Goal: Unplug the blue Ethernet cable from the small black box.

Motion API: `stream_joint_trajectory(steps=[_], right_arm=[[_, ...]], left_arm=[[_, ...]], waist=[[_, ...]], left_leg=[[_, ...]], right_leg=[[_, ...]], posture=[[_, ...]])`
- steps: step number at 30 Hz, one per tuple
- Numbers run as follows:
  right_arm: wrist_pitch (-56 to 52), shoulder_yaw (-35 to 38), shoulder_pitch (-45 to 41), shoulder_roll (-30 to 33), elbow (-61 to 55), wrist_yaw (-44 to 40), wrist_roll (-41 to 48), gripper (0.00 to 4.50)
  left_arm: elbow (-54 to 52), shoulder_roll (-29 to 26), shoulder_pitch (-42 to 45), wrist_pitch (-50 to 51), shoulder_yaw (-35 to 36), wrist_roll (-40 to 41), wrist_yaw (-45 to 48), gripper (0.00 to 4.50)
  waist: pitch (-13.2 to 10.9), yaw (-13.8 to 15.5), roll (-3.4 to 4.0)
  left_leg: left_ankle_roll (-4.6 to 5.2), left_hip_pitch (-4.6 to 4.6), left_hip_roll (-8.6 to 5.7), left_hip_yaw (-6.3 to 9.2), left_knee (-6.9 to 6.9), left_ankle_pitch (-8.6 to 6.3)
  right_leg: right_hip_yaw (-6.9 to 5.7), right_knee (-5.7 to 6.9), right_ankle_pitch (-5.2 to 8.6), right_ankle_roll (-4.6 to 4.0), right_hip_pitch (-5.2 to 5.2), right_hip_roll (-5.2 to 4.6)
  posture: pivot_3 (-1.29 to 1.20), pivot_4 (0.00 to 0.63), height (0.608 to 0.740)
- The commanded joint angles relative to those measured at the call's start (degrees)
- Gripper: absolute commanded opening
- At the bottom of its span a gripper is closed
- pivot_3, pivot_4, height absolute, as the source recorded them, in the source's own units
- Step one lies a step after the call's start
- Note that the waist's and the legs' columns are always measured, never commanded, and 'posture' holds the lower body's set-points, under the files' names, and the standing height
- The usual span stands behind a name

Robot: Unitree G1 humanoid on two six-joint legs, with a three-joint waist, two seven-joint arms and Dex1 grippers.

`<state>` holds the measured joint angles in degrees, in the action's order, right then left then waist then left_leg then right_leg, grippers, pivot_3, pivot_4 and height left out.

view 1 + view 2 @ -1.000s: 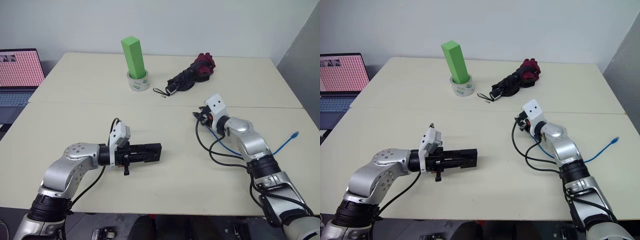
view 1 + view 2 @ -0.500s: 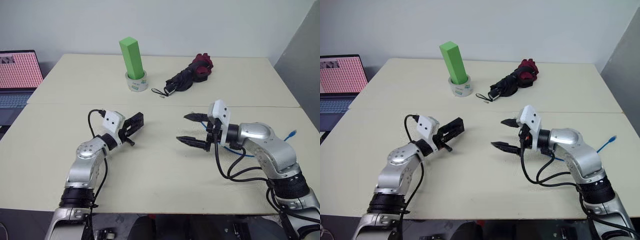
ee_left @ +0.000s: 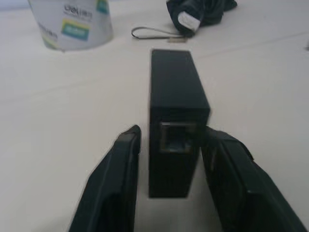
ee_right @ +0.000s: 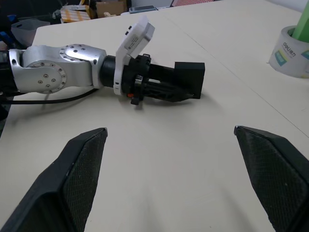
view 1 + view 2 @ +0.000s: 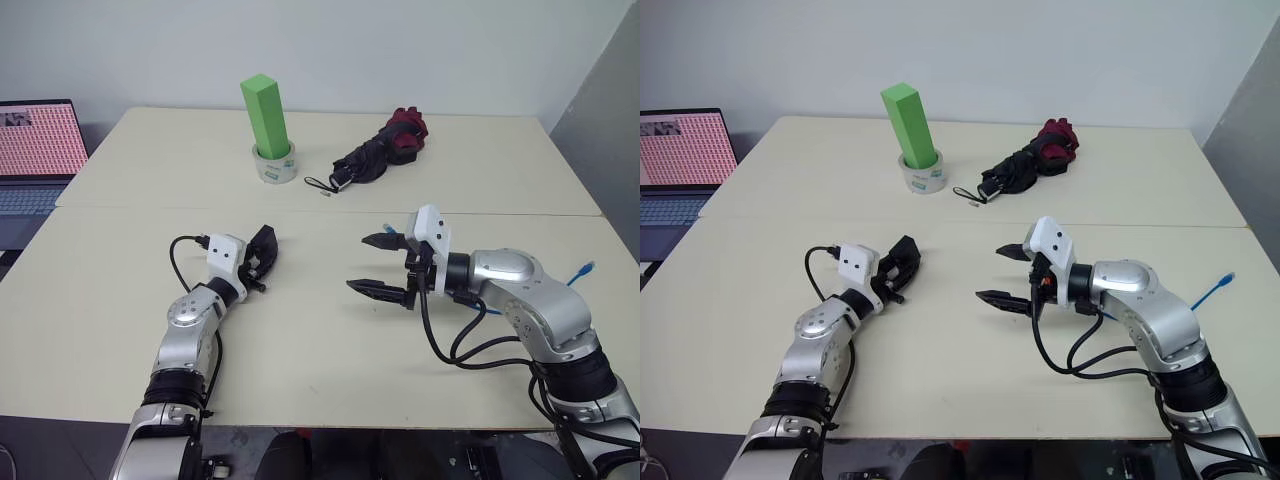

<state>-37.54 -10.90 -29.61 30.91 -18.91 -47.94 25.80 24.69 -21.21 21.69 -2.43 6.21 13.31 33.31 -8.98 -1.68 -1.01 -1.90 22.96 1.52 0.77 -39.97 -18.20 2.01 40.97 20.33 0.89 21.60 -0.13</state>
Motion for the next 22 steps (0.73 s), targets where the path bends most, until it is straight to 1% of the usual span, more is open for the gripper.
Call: stream_joint_trajectory(steps=[1, 3, 7, 10, 14, 18, 22], right_arm=[[-0.1, 0.4, 0.7, -0.4, -2.7, 1.2, -0.2, 4.47], [-0.5, 0.8, 1.5, -0.4, -3.3, 2.2, -0.1, 4.47], [-0.9, 3.4, 5.2, 1.1, -5.3, 3.8, 0.3, 4.47], [-0.6, 5.9, 7.8, 2.8, -6.2, 4.4, 0.4, 4.47], [-0.3, 10.3, 11.5, 6.1, -6.1, 4.1, 0.9, 4.47], [0.1, 12.9, 13.3, 8.1, -5.0, 3.6, 0.8, 4.47], [0.8, 13.7, 14.0, 9.0, -3.9, 3.3, 0.3, 4.47]], left_arm=[[-5.6, -1.9, -3.8, 2.9, 0.9, 0.0, -0.2, 3.22], [-11.3, -4.0, -7.0, 6.1, 1.0, -0.6, -0.5, 3.78], [-24.2, -9.2, -13.1, 14.1, 1.7, 0.9, 1.2, 3.78], [-31.6, -13.2, -16.2, 19.5, 2.8, 2.6, 2.8, 3.78], [-38.9, -19.0, -18.0, 25.7, 7.0, 8.2, 7.5, 3.78], [-42.5, -21.5, -17.8, 29.1, 8.7, 11.1, 9.0, 3.78], [-44.5, -22.1, -17.1, 30.7, 8.9, 12.9, 10.2, 3.78]], waist=[[0.0, -0.1, 0.0], [0.0, -0.1, 0.0], [0.0, -0.2, 0.0], [0.0, 0.1, 0.0], [0.0, 0.2, -0.02], [0.0, 0.1, 0.04], [0.0, 0.1, 0.03]], left_leg=[[0.0, 0.0, 0.0, -0.01, 0.0, 0.0], [0.0, 0.0, 0.01, 0.0, 0.01, 0.0], [0.0, 0.0, 0.03, 0.01, 0.05, 0.0], [0.01, 0.02, 0.01, 0.04, 0.05, -0.01], [0.19, -0.04, -0.03, 0.1, 0.01, -0.11], [0.19, -0.07, -0.02, 0.07, 0.05, -0.11], [0.19, -0.07, -0.02, 0.07, 0.05, -0.11]], right_leg=[[0.02, 0.0, 0.0, 0.0, 0.0, 0.0], [0.01, 0.01, 0.0, 0.0, 0.0, 0.0], [0.01, 0.0, 0.0, 0.0, 0.02, 0.01], [0.01, -0.02, 0.0, 0.0, -0.02, 0.0], [-0.04, -0.1, 0.0, 0.0, -0.18, -0.03], [-0.02, -0.1, 0.0, 0.0, -0.17, -0.01], [-0.02, -0.1, 0.0, 0.0, -0.18, 0.0]], posture=[[0.0, 0.15, 0.74], [0.0, 0.15, 0.74], [0.0, 0.15, 0.74], [0.0, 0.15, 0.74], [0.0, 0.15, 0.74], [0.0, 0.15, 0.74], [0.0, 0.15, 0.74]])
